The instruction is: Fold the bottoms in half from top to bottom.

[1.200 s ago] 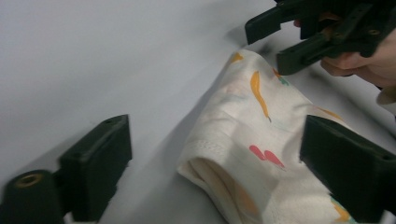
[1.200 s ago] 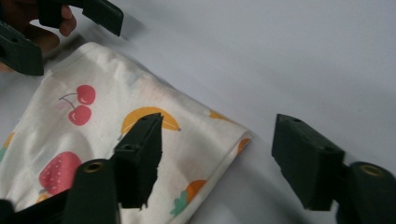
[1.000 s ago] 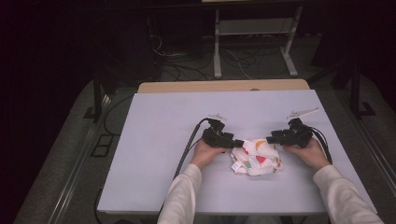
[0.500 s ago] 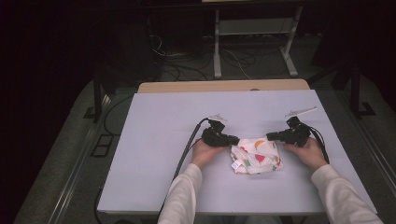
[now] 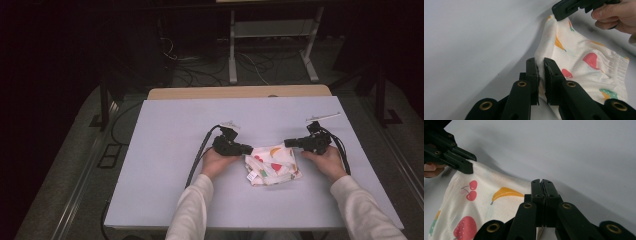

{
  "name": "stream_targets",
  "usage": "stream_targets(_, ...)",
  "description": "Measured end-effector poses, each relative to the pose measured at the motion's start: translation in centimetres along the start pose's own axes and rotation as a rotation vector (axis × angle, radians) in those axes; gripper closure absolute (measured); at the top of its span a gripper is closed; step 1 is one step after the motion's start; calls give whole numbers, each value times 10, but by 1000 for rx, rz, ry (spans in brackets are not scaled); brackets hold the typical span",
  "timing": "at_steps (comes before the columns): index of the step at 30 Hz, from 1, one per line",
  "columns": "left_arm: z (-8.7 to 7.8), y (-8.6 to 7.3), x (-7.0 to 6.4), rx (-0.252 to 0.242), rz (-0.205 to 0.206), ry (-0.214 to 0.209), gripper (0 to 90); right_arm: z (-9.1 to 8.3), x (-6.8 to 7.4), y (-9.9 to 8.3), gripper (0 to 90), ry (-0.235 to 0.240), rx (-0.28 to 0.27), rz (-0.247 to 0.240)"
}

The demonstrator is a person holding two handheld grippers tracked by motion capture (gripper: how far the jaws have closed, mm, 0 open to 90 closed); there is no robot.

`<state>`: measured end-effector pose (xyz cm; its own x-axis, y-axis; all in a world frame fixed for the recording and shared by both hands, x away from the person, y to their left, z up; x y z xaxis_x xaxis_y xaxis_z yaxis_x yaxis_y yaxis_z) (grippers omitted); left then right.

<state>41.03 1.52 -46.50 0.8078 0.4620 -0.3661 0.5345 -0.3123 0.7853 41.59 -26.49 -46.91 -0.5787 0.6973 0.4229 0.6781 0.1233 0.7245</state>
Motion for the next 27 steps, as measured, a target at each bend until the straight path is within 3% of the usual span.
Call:
stream_targets(13, -19, 3, 0, 37, 33, 26, 824, 14, 15, 10, 872, -4, 21, -10)
stream_targets(27, -46, -2, 15, 19, 28, 82, 826, 35, 33, 22, 872, 8, 2, -2)
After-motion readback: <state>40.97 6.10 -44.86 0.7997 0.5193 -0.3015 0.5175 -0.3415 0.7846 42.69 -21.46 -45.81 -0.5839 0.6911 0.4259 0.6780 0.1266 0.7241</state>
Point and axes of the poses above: each handheld gripper's, and its own axes: z roughly forward along the jaws, y roughly out of its top, x roughly to its left, the point moved 3 cm from there along z, roughly forward along the jaws, and after that the axes turned 7 degrees about -x, right-handed, at the moved point
